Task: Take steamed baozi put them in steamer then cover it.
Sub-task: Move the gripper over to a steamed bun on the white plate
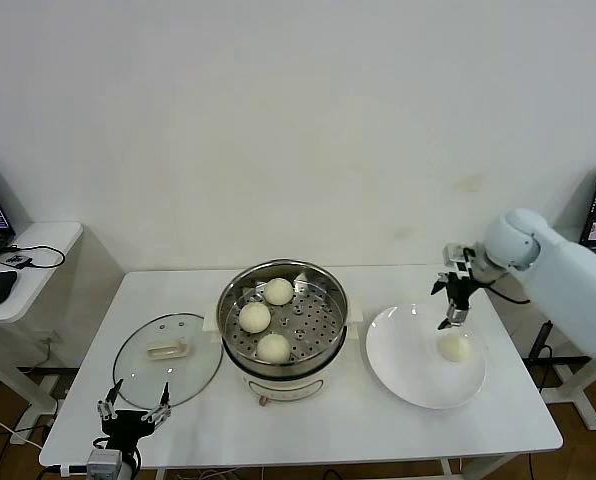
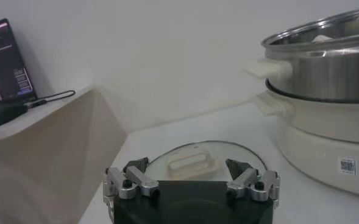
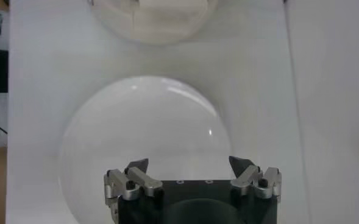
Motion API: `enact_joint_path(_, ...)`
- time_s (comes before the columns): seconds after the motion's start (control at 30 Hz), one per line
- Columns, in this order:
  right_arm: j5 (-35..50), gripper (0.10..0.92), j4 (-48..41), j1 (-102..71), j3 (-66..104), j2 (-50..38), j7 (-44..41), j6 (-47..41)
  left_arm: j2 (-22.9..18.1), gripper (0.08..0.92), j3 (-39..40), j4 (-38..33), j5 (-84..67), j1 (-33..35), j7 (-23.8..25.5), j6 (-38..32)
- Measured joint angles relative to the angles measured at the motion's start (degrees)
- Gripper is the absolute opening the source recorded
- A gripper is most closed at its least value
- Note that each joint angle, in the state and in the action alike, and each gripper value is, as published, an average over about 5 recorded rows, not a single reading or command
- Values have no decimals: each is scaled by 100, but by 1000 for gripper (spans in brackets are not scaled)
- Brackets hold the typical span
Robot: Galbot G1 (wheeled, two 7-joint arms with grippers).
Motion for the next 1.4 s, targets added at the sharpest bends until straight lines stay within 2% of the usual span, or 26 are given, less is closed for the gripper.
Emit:
enact_joint_path(0.73, -1191, 823, -950, -819, 444, 427, 143, 250, 28, 823, -36, 231, -28, -64, -3, 23)
enact_joint_path(1.4, -1352, 817, -1402, -967, 519, 676, 433, 317, 8, 823, -28, 303, -7, -70, -8, 23)
